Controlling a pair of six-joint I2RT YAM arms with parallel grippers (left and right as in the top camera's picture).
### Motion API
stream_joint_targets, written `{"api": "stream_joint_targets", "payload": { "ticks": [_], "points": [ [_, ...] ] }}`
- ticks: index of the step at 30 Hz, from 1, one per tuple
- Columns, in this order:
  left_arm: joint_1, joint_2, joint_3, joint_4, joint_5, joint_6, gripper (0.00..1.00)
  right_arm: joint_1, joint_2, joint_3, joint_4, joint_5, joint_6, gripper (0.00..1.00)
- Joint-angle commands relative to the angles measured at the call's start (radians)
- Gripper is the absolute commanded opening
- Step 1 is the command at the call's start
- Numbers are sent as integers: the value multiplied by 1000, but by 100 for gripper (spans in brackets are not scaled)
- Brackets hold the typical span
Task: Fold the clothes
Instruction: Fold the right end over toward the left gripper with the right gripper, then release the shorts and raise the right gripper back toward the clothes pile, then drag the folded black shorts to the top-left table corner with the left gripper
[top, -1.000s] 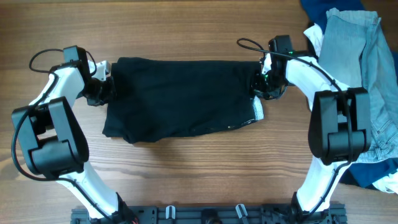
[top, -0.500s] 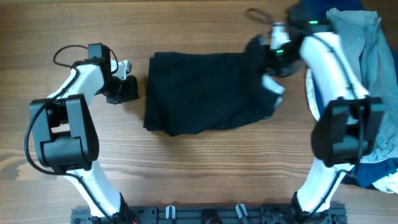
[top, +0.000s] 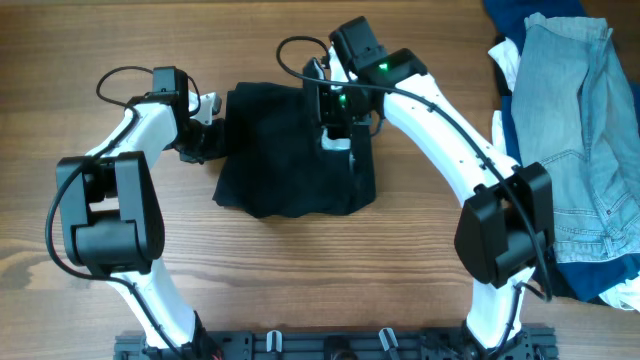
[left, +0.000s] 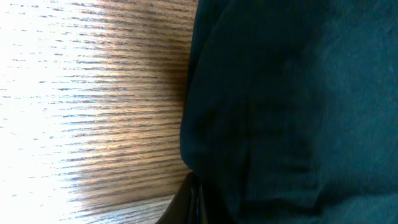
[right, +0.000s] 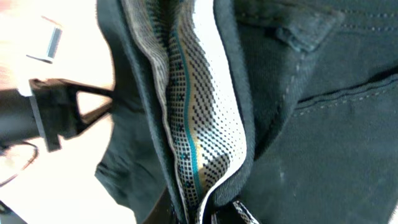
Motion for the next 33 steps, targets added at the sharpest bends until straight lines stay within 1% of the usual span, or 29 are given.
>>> {"api": "stream_joint_targets", "payload": {
  "ticks": [1, 6, 7, 8, 9, 10, 12, 13, 15, 16, 17, 18, 19, 20, 21, 22, 23, 24, 25, 27, 28, 29, 32, 33],
  "points": [
    [-8, 26, -12, 6, -3, -7, 4, 52, -11, 37, 72, 26, 82, 4],
    [-8, 26, -12, 6, -3, -7, 4, 130, 25, 35, 163, 62, 127, 4],
    [-8, 26, -12, 6, -3, -7, 4, 143, 36, 35, 180, 63, 132, 7],
    [-8, 26, -12, 6, -3, -7, 4, 158, 50, 35, 203, 63, 132, 21],
    [-8, 26, -12, 6, -3, -7, 4, 166, 53, 35, 215, 63, 132, 41],
    [-8, 26, -12, 6, -3, -6, 4, 177, 55, 35, 236, 62, 132, 72],
    [-6, 26, -12, 6, -18, -7, 4, 192, 55, 35, 262, 62, 122, 83],
    [-2, 26, -12, 0, -22, -6, 4, 189, 54, 35, 260, 62, 113, 86],
    [20, 26, -12, -35, -44, -6, 4, 153, 26, 41, 241, 35, 67, 91],
    [33, 24, -12, -51, -54, -6, 6, 130, 3, 43, 233, 33, 64, 93],
    [61, 18, -10, -79, -55, -6, 24, 97, -30, 43, 227, 21, 39, 95],
    [87, 10, 2, -115, -55, -6, 36, 50, -77, 43, 209, 21, 12, 97],
    [113, 0, 26, -162, -55, -6, 46, 11, -110, 43, 193, 21, -11, 98],
    [130, -9, 45, -196, -53, -3, 50, -32, -140, 43, 173, 21, -29, 99],
    [149, -31, 86, -266, 14, 63, 56, -95, -167, 43, 146, 23, -50, 99],
    [150, -45, 106, -297, 71, 112, 66, -135, -177, 43, 127, 24, -64, 99],
    [141, -57, 118, -311, 102, 135, 78, -186, -178, 43, 101, 24, -69, 99],
    [126, -63, 117, -310, 102, 136, 91, -233, -177, 40, 72, 24, -72, 100],
    [100, -62, 117, -310, 98, 138, 96, -275, -177, 35, 48, 24, -89, 99],
    [44, -60, 117, -297, 94, 137, 97, -334, -177, 34, 13, 29, -114, 100],
    [23, -60, 117, -287, 90, 137, 100, -350, -177, 34, 6, 41, -116, 99],
    [-2, -58, 117, -275, 78, 136, 100, -364, -177, 34, -3, 50, -120, 99],
    [-59, -52, 92, -257, -43, 102, 100, -373, -177, 34, -17, 51, -122, 100],
    [-69, -52, 72, -240, -56, 98, 100, -373, -177, 34, -16, 51, -138, 100]
  ]
}}
